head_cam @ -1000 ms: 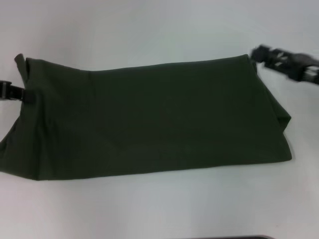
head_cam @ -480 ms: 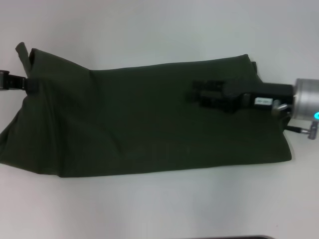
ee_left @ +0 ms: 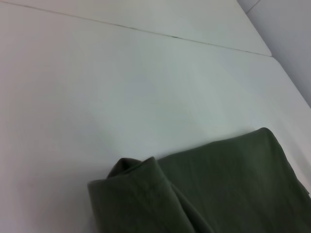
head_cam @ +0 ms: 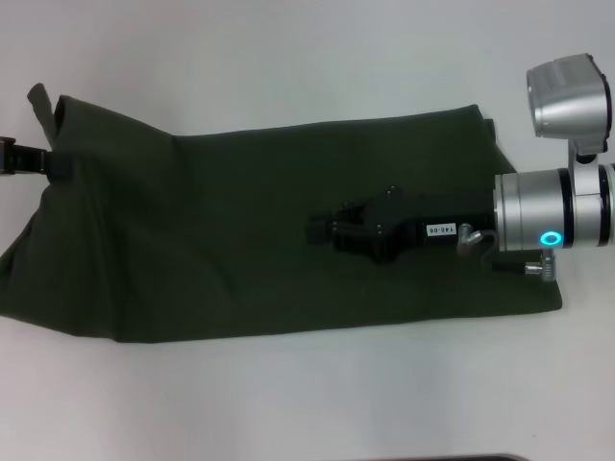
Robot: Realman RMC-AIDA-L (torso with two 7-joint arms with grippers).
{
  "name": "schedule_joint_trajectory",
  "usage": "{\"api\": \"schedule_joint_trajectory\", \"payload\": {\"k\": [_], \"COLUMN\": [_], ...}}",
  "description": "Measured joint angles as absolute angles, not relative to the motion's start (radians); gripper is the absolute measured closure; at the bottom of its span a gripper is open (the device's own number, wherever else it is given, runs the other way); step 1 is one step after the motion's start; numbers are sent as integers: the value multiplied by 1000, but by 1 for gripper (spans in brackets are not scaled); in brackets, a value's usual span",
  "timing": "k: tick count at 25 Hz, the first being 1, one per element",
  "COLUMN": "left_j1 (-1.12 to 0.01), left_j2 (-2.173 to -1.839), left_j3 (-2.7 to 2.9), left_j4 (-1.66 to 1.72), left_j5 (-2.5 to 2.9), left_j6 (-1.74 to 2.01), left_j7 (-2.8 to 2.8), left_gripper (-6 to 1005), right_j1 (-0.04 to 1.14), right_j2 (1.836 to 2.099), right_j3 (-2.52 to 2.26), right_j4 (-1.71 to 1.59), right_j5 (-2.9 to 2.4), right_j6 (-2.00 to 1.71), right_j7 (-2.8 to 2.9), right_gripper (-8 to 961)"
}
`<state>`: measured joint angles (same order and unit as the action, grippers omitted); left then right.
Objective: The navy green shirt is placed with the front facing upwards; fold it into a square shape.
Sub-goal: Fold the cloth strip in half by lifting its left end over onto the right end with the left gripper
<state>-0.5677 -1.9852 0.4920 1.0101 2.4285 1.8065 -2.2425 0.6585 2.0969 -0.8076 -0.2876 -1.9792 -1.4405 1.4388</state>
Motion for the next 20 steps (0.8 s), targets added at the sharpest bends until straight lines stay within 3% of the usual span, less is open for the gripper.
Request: {"api": "schedule_joint_trajectory", "payload": {"k": [9, 20], "left_j1": [-565, -567], "left_j2": [-1988, -1995], "left_j3": [490, 495], "left_j4": [1009, 1005], "left_j5": [2430, 2428], "left_j6": [1802, 1789], "left_j7": [-2240, -2238], "left_gripper": [975, 975], "right_j1": [652, 721], "right_j2": [2095, 2102], "right_j3": [-838, -951], "right_j4": [-282, -216], "right_j5": [-1981, -1979], "right_j6": [-1471, -1368], "right_j7": [1429, 1437], "right_gripper": [938, 944]}}
